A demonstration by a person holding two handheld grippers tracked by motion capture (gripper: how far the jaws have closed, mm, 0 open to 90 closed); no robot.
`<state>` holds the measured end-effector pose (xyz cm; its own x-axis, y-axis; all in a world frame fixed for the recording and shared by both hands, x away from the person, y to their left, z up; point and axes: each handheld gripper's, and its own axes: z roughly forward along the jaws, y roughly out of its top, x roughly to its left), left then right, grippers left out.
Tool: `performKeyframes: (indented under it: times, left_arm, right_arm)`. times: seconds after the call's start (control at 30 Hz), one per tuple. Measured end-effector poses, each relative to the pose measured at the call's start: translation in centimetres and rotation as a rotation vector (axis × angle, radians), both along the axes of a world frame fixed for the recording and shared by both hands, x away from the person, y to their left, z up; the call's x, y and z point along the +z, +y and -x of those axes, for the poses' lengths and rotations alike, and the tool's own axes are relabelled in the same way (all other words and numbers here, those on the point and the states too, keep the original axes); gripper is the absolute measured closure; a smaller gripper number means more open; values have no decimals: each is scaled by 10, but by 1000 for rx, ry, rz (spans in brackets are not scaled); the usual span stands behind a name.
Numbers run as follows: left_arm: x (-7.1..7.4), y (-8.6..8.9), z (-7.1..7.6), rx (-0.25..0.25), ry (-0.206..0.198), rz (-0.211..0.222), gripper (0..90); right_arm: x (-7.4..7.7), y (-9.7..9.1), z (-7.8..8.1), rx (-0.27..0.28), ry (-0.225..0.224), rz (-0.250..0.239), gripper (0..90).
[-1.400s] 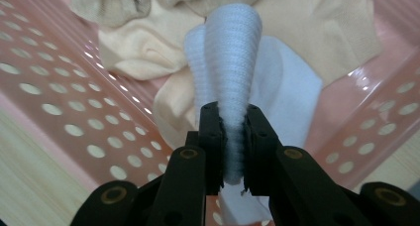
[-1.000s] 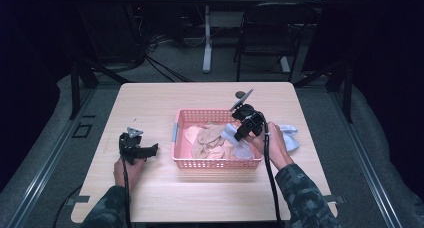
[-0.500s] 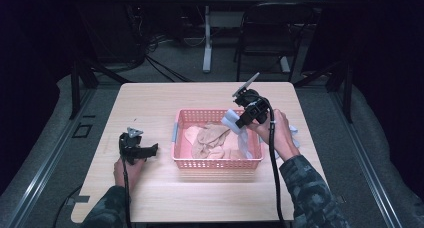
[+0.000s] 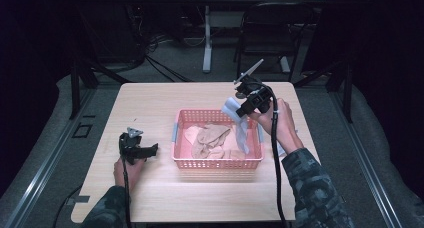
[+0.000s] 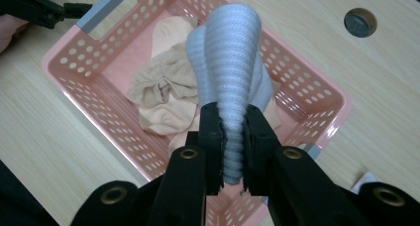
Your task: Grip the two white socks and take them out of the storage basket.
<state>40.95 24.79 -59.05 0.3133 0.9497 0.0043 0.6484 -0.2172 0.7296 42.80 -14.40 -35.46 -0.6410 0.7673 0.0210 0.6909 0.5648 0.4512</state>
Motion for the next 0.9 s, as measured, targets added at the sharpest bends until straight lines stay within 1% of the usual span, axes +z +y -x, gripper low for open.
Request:
performKeyframes:
  times: [0.13, 0.17, 0.23, 0.47, 0.6, 0.73, 0.9]
  left_arm:
    - [0, 0, 0, 0, 0, 0, 112]
    - [0, 0, 0, 0, 0, 0, 113]
    - [0, 0, 0, 0, 1, 1, 113]
    - [0, 0, 0, -2, 0, -1, 113]
    - [0, 0, 0, -1, 0, 0, 113]
    - [0, 0, 0, -3, 0, -1, 113]
    - [0, 0, 0, -1, -1, -1, 113]
  right_arm:
    - [8, -1, -1, -2, -16, -6, 812]
    - [13, -2, -1, -6, -19, -5, 812]
    - [15, -2, -1, -6, -22, -5, 812]
    - [28, -9, -2, -22, -44, -11, 812]
    - [37, -17, -1, -40, -62, -6, 812]
    - [43, -22, 0, -52, -71, -5, 813]
    - [51, -35, 2, -72, -83, 3, 813]
